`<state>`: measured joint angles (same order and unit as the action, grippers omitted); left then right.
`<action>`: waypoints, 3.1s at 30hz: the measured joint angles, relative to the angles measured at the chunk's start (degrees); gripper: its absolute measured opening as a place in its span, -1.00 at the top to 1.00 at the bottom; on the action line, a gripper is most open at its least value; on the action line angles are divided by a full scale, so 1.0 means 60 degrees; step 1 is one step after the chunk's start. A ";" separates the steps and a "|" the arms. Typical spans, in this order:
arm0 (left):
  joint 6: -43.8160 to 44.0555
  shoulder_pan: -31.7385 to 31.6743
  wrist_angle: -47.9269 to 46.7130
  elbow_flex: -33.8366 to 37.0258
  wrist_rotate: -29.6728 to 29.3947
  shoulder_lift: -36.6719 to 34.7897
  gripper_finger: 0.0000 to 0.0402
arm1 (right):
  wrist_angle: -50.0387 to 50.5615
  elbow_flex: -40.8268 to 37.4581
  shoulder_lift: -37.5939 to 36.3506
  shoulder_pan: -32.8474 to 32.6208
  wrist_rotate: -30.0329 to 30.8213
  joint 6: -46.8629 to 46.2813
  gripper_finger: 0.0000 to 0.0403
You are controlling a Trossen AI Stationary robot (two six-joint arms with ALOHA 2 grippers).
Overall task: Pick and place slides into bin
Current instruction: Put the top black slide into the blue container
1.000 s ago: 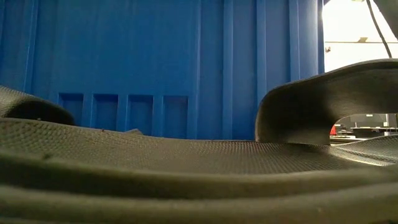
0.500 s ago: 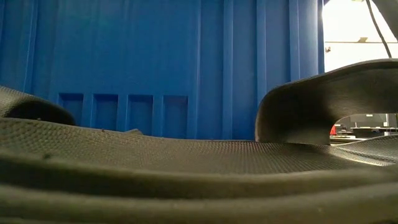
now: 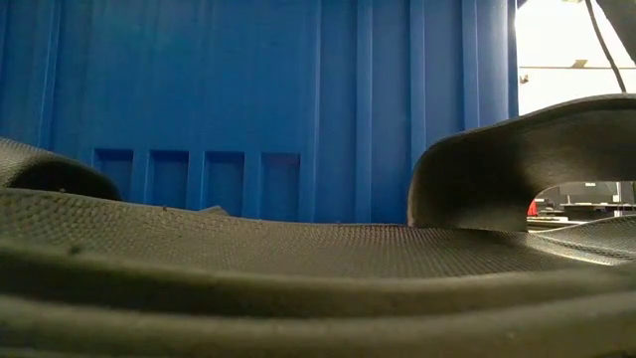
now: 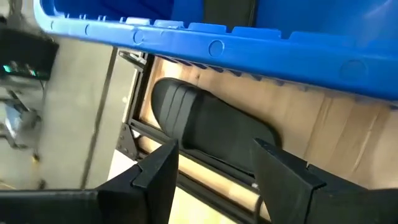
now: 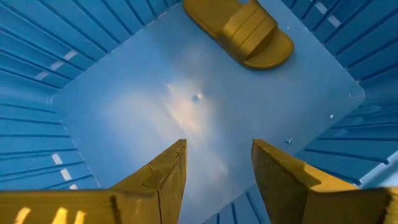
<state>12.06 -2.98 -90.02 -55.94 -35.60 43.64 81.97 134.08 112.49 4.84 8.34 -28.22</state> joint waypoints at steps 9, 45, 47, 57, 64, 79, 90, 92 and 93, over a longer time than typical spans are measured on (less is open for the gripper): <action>-0.1181 0.0000 0.0000 0.0000 -0.0458 0.0000 0.05 | -0.0007 0.0000 0.0000 0.0000 -0.0029 -0.0030 0.17; -0.8044 -0.3204 0.4028 0.2382 -0.0448 -0.1573 0.05 | -0.0067 0.0000 0.0000 0.0000 -0.0015 0.0008 0.17; -0.8036 -0.3826 0.4495 0.2383 0.0430 -0.1524 0.05 | -0.0067 0.0000 0.0000 0.0000 -0.0015 -0.0022 0.17; -0.9845 -0.6807 0.5628 0.3253 0.1564 -0.0923 0.05 | -0.0069 0.0000 0.0000 0.0000 -0.0015 0.0010 0.17; -1.0306 -0.8277 0.6826 0.3381 0.3537 -0.0885 0.05 | -0.0068 0.0000 0.0000 -0.0004 -0.0018 0.0002 0.17; -0.9786 -0.9445 0.8096 0.4408 0.4236 -0.1198 0.16 | -0.0098 0.0000 0.0000 -0.0002 -0.0021 -0.0022 0.17; -0.9827 -0.9884 0.6917 0.5075 0.3248 -0.1331 0.14 | -0.0229 0.0004 0.0000 -0.0004 -0.0022 0.0000 0.17; -0.9861 -0.9895 0.7853 0.5067 0.3282 -0.1371 0.14 | -0.0292 0.0004 0.0000 0.0000 -0.0021 -0.0026 0.17; -0.9798 -0.9901 0.7960 0.5178 0.3328 -0.1300 0.14 | -0.0316 0.0004 0.0000 -0.0002 -0.0020 -0.0028 0.17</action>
<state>-46.73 -62.39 -42.26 -24.87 -15.63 35.84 80.08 134.10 112.49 4.83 8.22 -28.39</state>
